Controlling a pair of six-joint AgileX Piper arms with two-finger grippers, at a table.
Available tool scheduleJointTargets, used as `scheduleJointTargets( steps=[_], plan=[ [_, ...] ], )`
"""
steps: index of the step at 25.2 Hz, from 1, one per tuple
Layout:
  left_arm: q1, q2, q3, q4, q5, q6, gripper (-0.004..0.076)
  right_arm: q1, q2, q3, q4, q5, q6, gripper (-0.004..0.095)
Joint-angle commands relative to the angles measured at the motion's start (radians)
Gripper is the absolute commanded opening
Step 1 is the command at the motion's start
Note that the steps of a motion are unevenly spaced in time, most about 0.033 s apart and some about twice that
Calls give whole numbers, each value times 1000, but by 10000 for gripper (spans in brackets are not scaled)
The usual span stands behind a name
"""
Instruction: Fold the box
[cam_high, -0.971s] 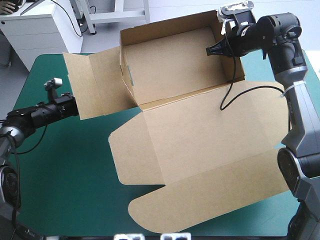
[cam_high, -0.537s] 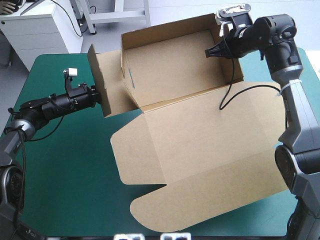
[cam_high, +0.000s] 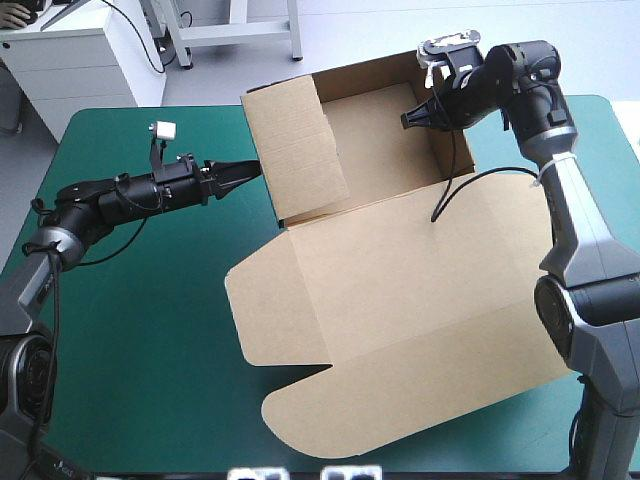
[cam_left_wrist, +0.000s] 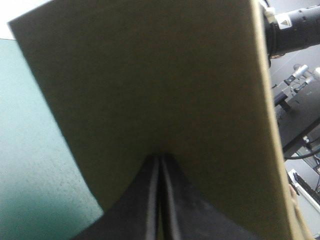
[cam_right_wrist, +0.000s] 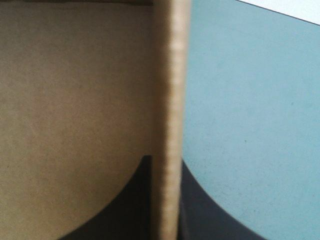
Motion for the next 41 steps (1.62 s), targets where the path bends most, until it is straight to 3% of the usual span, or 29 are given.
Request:
scheduleJointTargets(
  steps=[1, 3, 5, 7, 9, 10, 12, 15, 20, 23, 26, 29, 37, 41],
  plan=[
    [-16, -43, -57, -166, 118, -75, -8, -3, -44, -32, 26, -19, -14, -17],
    [-16, -43, -73, -166, 118, -138, -2, -3, -38, -32, 26, -19, -23, -18],
    [-16, -47, -77, -166, 118, -178, 69, -3, -34, -32, 26, -19, -31, -17],
    [-16, -63, -77, -166, 120, -192, 251, -3, -32, -32, 19, -19, -42, -17],
    [-16, -84, -77, -166, 120, -192, 390, -3, -32, -32, 6, -19, -42, -17],
    [-16, -92, -77, -166, 117, -193, 421, -3, -32, -32, 4, -19, -42, -17],
    [-16, -111, -87, -106, 80, -246, 421, -3, -32, -32, 4, -22, -36, -13],
    [-42, -116, -160, 192, -88, -460, 421, 26, -32, -32, -30, -26, -27, -13],
    [-127, -116, -258, 389, -211, -612, 421, 105, -32, -32, -150, -68, 11, -13],
    [-184, -116, -317, 599, -285, -790, 421, 141, -32, -32, -196, -85, 30, -13],
    [-222, -116, -360, 831, -318, -1014, 421, 158, -32, -32, -219, -101, 58, -13],
    [-236, -116, -371, 969, -338, -1142, 421, 167, -32, -32, -214, -113, 68, -13],
    [-252, -102, -371, 1101, -341, -1288, 414, 166, -32, -32, -175, -155, 86, -14],
    [-290, -82, -371, 1193, -347, -1331, 344, 169, -32, -34, -145, -162, 87, -14]
  ],
)
